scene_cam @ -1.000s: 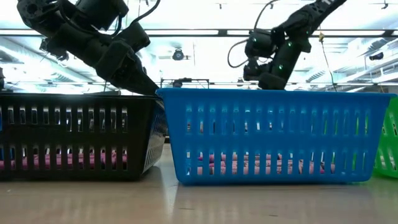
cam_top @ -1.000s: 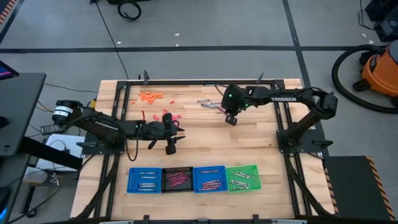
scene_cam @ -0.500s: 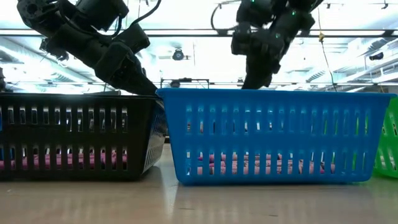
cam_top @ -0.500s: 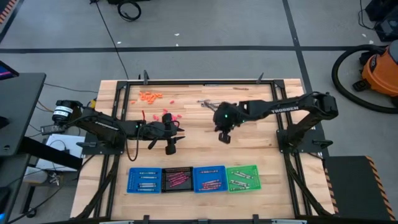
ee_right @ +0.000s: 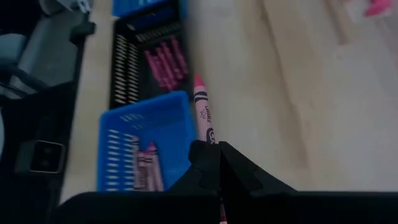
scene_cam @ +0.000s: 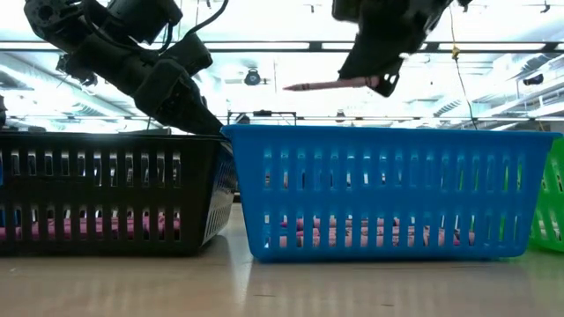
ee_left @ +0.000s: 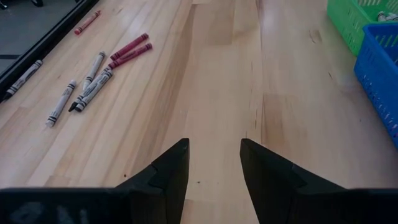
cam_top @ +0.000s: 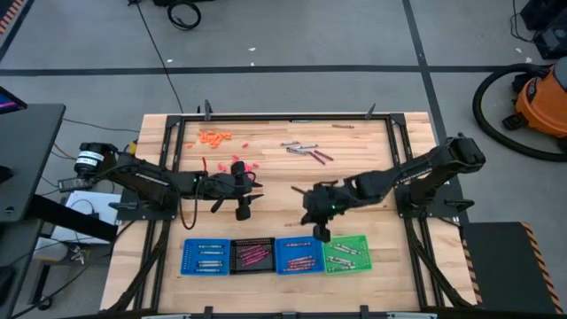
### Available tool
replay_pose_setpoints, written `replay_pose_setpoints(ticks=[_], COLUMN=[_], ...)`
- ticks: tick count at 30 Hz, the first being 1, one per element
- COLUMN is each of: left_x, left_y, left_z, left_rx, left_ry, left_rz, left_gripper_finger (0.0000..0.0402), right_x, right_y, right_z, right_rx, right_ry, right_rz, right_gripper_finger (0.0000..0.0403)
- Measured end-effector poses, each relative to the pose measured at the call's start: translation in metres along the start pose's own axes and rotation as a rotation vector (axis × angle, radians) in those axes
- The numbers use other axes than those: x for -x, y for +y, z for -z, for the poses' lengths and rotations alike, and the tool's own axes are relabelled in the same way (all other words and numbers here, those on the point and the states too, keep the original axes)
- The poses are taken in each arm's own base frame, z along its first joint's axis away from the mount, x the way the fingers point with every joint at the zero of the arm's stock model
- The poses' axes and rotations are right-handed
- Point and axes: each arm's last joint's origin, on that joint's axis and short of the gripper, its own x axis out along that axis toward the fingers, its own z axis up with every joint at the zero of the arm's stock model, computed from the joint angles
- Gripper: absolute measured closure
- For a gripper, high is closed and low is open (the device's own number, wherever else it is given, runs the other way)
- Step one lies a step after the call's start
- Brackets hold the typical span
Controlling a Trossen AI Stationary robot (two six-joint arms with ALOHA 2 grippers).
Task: Sort crayons
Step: Put the pink crayon into the right blue bin, then put the dark pink crayon into the black bin
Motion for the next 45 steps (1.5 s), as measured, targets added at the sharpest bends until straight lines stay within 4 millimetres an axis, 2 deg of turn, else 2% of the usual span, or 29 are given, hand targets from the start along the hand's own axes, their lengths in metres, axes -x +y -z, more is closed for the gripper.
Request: replay_pose_setpoints(ticks=[7,12,16,21,25,29,37,45], left_x=[0.000,0.000,0.000,0.000,0.000,0.000,0.000,0.000], left_y=[0.000,0.000,0.000,0.000,0.000,0.000,0.000,0.000], left_z=[0.000,0.000,0.000,0.000,0.000,0.000,0.000,0.000], left_rx=[0.005,0.010,0.011,0.011,0.011,0.012,0.012,0.019], left_ry=[0.000,0.000,-0.002,-0.002,-0.001,-0.001,-0.001,-0.001], left_rz=[0.000,0.000,0.000,0.000,0.000,0.001,0.001,0.001], left_gripper_finger=[0.0246,0.0246,0.0246,0.0246,0.0246,0.0246,0.0246,0.0246], right_x=[0.001,-0.005,-0.019,-0.050,-0.070,-0.074,-0.058,-0.032], right_y=[0.034,0.052,0.060,0.067,0.066,0.065,0.062,0.024], right_z=[0.014,0.034,0.054,0.071,0.082,0.084,0.074,0.061], right_rx=[0.001,-0.014,0.001,0.032,0.019,0.011,0.035,0.021], right_ry=[-0.050,-0.140,-0.173,-0.176,-0.160,-0.160,-0.181,-0.121], right_rz=[-0.003,-0.026,-0.008,0.033,0.049,0.070,0.098,0.373], right_gripper_finger=[0.0396,0.0396,0.0396,0.0396,0.0396,0.0396,0.0396,0.0386])
